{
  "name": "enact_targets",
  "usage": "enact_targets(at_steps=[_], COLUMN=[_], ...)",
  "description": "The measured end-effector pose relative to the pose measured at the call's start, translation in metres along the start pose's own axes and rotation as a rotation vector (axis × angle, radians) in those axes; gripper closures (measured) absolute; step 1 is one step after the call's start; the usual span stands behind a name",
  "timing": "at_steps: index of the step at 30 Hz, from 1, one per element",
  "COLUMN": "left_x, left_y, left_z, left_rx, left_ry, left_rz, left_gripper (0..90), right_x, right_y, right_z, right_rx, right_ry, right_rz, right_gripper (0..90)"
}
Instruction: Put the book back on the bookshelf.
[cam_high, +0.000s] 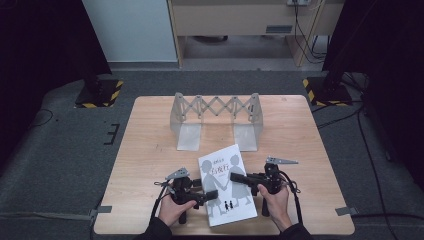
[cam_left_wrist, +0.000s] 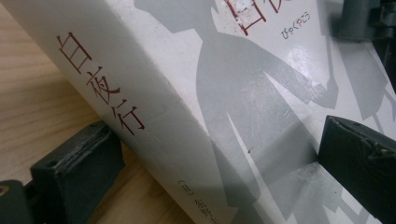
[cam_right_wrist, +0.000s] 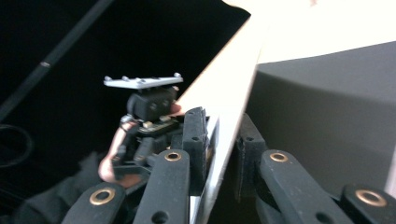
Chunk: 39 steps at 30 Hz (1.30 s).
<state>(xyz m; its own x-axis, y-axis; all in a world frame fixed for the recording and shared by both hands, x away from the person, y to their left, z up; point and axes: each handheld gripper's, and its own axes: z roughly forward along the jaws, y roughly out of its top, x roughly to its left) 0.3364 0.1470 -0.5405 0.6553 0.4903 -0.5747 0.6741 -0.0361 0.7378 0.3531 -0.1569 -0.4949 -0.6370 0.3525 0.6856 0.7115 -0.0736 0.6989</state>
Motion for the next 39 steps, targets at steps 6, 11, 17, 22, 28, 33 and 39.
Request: enact_targets(at_steps=[6,11,17,22,28,33,39], left_x=[0.004,0.003,0.0,-0.001,-0.001,-0.002,-0.003], left_y=[-0.004,-0.006,-0.006,-0.005,-0.006,-0.006,-0.005], left_z=[0.004,0.005,0.006,0.006,0.006,0.007,0.007], left_rx=[0.033,0.023,0.03,0.034,0.032,0.03,0.043], left_ry=[0.016,0.028,0.059,0.075,0.078,0.085,0.099], left_rz=[-0.06,-0.055,-0.041,-0.037,-0.039,-0.039,-0.023], left_gripper=[0.0,0.5,2.3,4.3,5.2,5.9,6.2], right_x=[-0.009,-0.008,-0.009,-0.015,-0.012,-0.012,-0.016], right_y=[-0.003,-0.004,-0.006,-0.013,-0.014,-0.016,-0.018], right_z=[0.002,0.001,-0.003,0.0,0.001,0.0,0.0], right_rx=[0.051,0.047,0.057,0.069,0.084,0.097,0.11], right_ry=[-0.072,-0.133,-0.237,-0.287,-0.359,-0.395,-0.4], right_rz=[-0.006,-0.101,-0.183,-0.164,-0.22,-0.245,-0.229], right_gripper=[77.6,69.6,56.3,49.9,42.9,39.2,39.0])
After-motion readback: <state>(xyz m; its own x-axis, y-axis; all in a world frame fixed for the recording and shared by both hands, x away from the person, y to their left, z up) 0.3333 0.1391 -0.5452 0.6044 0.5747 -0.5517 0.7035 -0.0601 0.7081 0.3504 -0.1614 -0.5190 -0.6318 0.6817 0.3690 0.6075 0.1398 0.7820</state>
